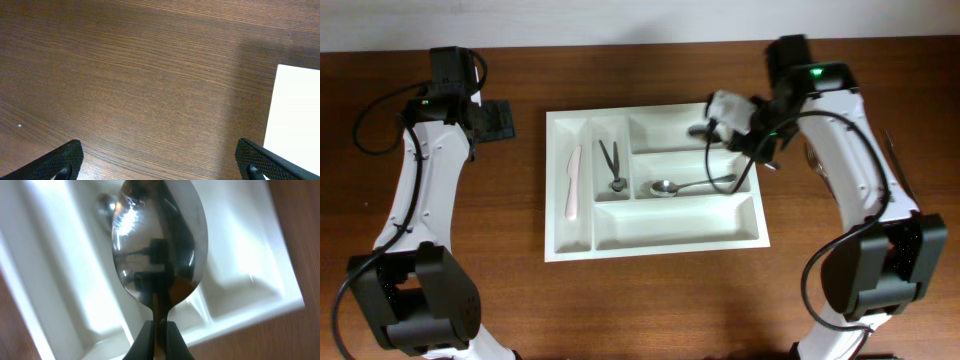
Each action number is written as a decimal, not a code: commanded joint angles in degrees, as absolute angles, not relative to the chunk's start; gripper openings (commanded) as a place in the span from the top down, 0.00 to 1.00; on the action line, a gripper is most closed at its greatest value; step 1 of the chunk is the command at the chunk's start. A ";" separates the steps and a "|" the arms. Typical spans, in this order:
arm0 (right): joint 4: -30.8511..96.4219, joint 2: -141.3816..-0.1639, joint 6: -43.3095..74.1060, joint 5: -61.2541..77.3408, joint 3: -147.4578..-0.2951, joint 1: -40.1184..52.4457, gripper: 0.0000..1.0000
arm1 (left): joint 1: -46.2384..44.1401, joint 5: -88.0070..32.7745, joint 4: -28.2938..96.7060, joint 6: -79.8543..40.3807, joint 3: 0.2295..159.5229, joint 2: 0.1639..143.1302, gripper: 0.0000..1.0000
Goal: Pack container
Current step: 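Place the second spoon with the right gripper into the middle compartment, then move the right gripper back to the fork on the right and grasp it, then carry the fork with the right gripper into the upper compartment and release, then move the right gripper to the second fork and grasp it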
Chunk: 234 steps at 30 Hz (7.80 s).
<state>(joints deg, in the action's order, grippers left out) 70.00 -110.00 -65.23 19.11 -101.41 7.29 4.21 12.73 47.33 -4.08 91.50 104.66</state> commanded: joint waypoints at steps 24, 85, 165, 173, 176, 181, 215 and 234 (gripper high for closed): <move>44.21 -110.19 -70.85 24.03 -79.90 13.50 0.53 | 4.19 13.32 47.22 -3.16 92.20 104.77 0.01; 54.15 -124.09 -32.08 7.53 -89.01 -18.85 0.96 | 4.14 13.32 47.22 -3.16 92.20 104.77 0.01; 77.58 -126.80 35.33 12.16 -122.17 -19.18 0.01 | 4.14 13.32 47.20 -3.16 92.20 104.77 0.01; 86.32 -126.80 85.91 -3.88 -122.17 -19.16 0.02 | 4.14 13.32 47.22 -3.14 92.20 104.77 0.01; 87.48 -126.80 89.06 -6.76 -122.13 -19.14 0.01 | 4.14 13.32 47.22 -3.16 92.20 104.77 0.01; 87.66 -127.13 89.97 -9.74 -121.75 -19.22 0.01 | 4.14 13.32 47.22 -3.16 92.20 104.77 0.01; 66.72 -127.13 100.60 -11.68 -102.52 -22.06 0.28 | 4.14 13.32 47.22 -3.14 92.20 104.77 0.01; 60.60 -127.13 100.55 -11.66 -96.18 -22.06 0.96 | 4.14 13.32 47.22 -3.16 92.20 104.77 0.01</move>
<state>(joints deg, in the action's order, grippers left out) 60.60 -128.60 100.36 -10.76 -97.21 -21.71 4.21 12.73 47.33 -4.08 91.50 104.66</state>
